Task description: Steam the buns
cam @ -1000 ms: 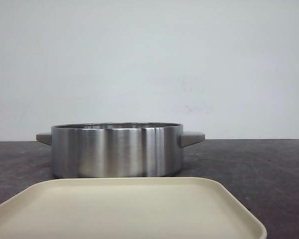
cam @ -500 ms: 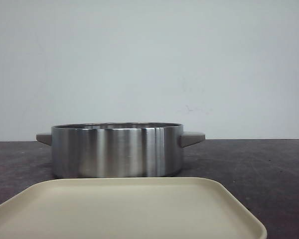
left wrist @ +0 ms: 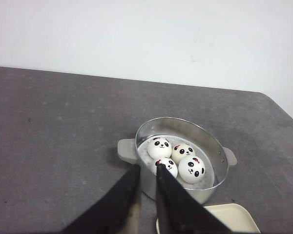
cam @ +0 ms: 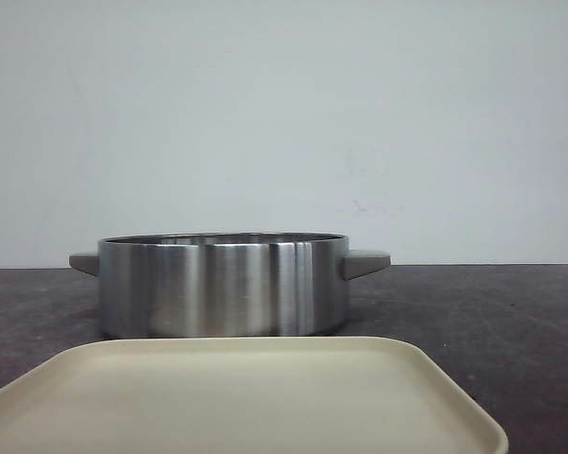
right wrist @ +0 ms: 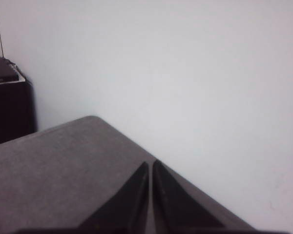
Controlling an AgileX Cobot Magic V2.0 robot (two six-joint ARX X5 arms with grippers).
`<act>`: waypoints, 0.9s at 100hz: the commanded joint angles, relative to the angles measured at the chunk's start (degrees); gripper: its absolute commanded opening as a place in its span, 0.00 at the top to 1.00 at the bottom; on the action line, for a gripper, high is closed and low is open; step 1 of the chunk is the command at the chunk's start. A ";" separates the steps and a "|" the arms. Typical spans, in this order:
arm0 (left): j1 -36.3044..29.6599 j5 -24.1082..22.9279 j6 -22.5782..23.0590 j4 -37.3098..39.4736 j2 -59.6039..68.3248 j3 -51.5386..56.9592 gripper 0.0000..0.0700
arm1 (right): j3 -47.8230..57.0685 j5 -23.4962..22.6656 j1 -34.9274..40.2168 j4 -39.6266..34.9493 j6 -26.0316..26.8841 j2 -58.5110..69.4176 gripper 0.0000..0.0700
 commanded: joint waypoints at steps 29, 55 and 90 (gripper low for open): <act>-0.17 -0.26 -0.04 0.22 0.33 0.87 0.99 | 1.97 -0.39 0.63 -5.25 4.94 0.13 0.99; -0.17 -0.26 -0.04 0.22 0.31 0.87 0.99 | 1.84 0.81 0.48 -10.29 23.34 0.11 0.99; -0.17 -0.26 -0.04 0.22 0.31 0.87 0.99 | 1.95 3.72 0.33 -10.23 22.84 -0.90 0.99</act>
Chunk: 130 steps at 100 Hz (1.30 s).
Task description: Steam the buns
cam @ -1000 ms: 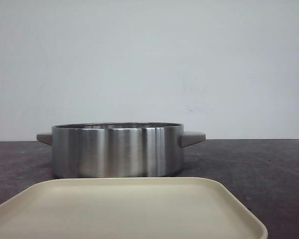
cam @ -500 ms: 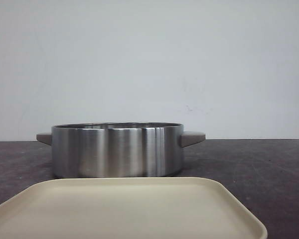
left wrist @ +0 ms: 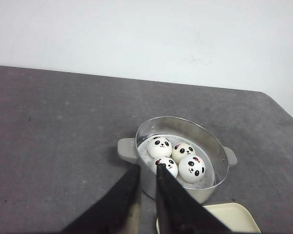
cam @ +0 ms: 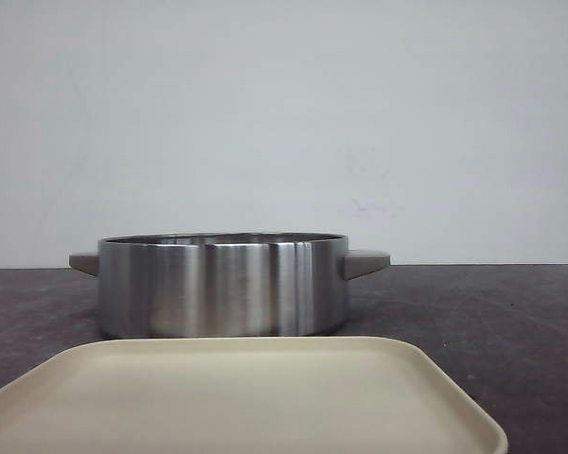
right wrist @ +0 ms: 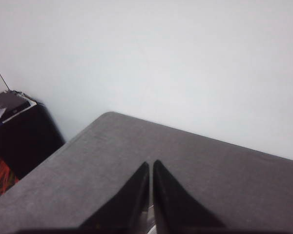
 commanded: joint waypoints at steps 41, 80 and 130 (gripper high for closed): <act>-0.15 -0.22 -0.04 0.28 0.33 0.87 0.99 | -40.92 -3.06 -10.27 27.39 -17.62 -24.22 0.99; -0.15 -0.24 -0.04 0.28 0.31 0.87 0.99 | -103.19 -10.47 -32.00 56.48 -16.92 -56.04 0.99; -0.17 -0.48 -0.04 0.28 0.31 0.92 0.99 | -153.24 -13.60 -48.63 75.21 -12.63 -88.50 0.99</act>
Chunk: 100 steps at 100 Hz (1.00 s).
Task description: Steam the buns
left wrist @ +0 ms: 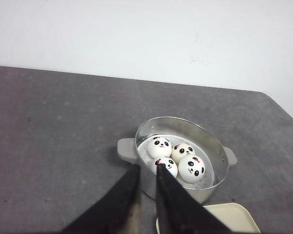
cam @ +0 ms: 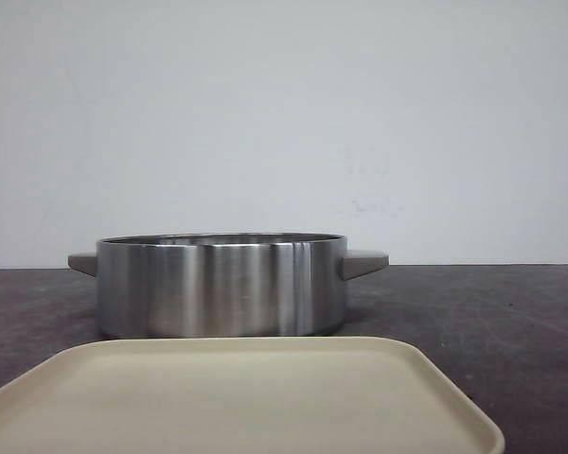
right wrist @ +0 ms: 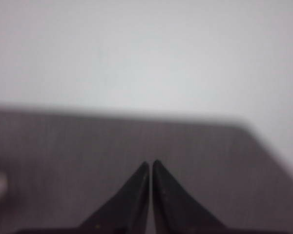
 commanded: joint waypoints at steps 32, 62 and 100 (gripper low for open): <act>-0.17 -0.33 -0.02 0.28 0.31 0.98 0.99 | -9.81 -1.92 -0.57 -0.94 3.34 -9.27 0.99; -0.17 -0.31 -0.02 0.28 0.28 1.01 0.99 | -9.81 -0.76 0.04 -5.92 0.94 -9.27 0.99; -0.17 -0.31 -0.02 0.28 0.31 1.01 0.99 | -9.81 -1.66 0.79 -5.03 0.31 -9.27 0.99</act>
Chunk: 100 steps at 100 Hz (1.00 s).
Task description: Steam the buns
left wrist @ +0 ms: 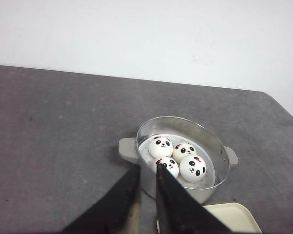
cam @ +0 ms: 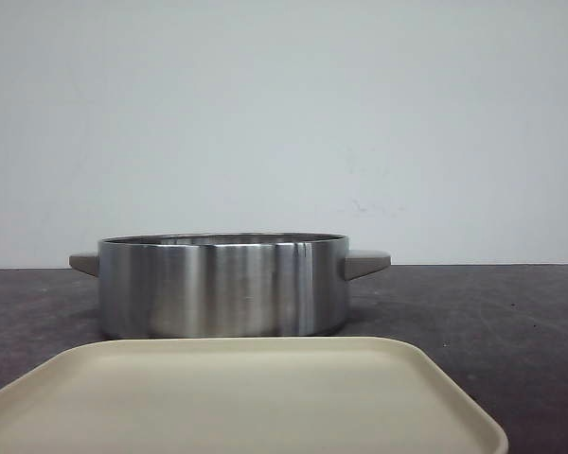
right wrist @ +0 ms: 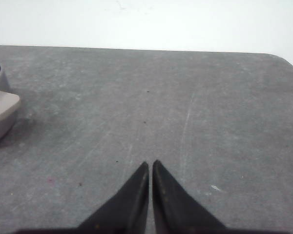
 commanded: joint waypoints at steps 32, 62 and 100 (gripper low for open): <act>-0.17 -0.28 -0.02 0.39 0.28 1.01 0.99 | -0.20 0.00 0.04 0.44 -0.46 -0.04 0.99; -0.17 -0.28 -0.02 0.39 0.28 1.01 0.99 | -0.20 0.00 0.04 0.44 -0.46 -0.04 0.99; 4.09 -2.78 7.17 5.66 0.17 -1.22 0.99 | -0.20 0.00 0.04 0.44 -0.46 -0.04 0.99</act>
